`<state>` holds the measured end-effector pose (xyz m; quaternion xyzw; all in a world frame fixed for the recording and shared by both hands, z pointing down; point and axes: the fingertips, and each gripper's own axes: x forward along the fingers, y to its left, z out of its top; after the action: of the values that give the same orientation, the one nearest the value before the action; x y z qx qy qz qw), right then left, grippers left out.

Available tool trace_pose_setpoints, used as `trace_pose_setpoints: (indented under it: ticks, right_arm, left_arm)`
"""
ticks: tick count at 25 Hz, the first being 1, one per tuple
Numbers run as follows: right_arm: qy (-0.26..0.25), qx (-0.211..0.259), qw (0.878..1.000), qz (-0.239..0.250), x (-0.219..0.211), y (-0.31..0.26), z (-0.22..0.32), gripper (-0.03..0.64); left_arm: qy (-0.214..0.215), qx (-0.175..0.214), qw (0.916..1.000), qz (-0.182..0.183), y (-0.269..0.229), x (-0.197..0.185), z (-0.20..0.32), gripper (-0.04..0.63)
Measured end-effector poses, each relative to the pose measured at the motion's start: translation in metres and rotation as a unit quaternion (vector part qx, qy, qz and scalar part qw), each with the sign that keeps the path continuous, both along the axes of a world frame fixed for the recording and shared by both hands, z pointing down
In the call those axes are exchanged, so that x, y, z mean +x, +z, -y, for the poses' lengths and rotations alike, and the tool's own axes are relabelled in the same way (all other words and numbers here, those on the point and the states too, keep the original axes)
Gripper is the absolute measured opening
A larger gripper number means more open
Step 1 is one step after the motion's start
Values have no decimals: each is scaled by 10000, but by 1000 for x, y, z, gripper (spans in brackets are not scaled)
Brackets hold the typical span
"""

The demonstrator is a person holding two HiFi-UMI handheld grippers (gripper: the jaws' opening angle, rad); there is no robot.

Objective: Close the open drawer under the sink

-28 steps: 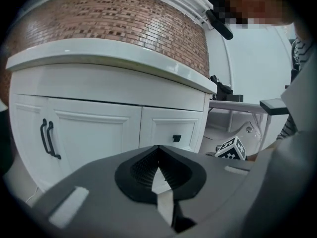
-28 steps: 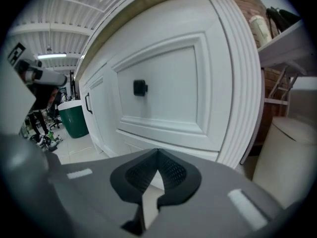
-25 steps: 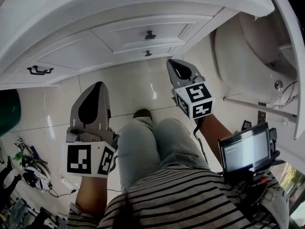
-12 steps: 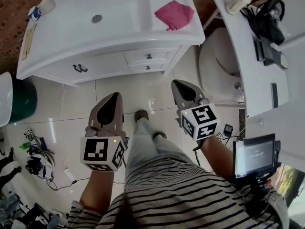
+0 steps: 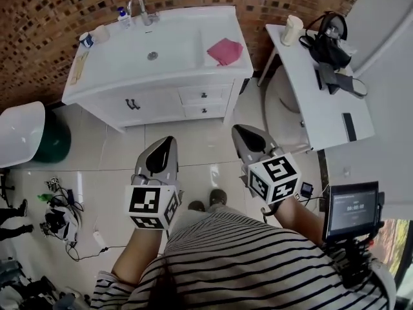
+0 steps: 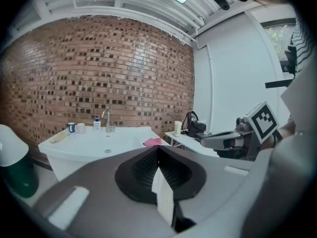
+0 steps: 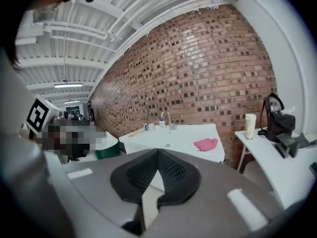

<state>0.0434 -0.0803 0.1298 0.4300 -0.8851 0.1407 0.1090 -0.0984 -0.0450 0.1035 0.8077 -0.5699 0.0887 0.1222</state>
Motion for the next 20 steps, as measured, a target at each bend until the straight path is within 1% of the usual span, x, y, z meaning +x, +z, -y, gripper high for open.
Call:
trace_pose_setpoints:
  ticks: [4, 10, 13, 17, 20]
  right_arm:
    - [113, 49, 9996, 244, 0, -9, -53, 0]
    - [238, 219, 9991, 278, -11, -17, -133, 0]
    - [307, 285, 9988, 241, -17, -21, -176, 0]
    - [341, 274, 9989, 145, -23, -21, -217, 0]
    - [252, 343, 9991, 79, -19, -23, -230, 0]
  left_arm:
    - [-48, 8, 10000, 83, 7, -5, -53, 17]
    - [-59, -39, 10000, 21, 18, -21, -130, 17]
    - [41, -10, 10000, -44, 14, -21, -166, 17]
    - [94, 35, 9999, -113, 11, -18, -193, 17]
    - [60, 138, 9998, -155, 7, -6, -205, 17]
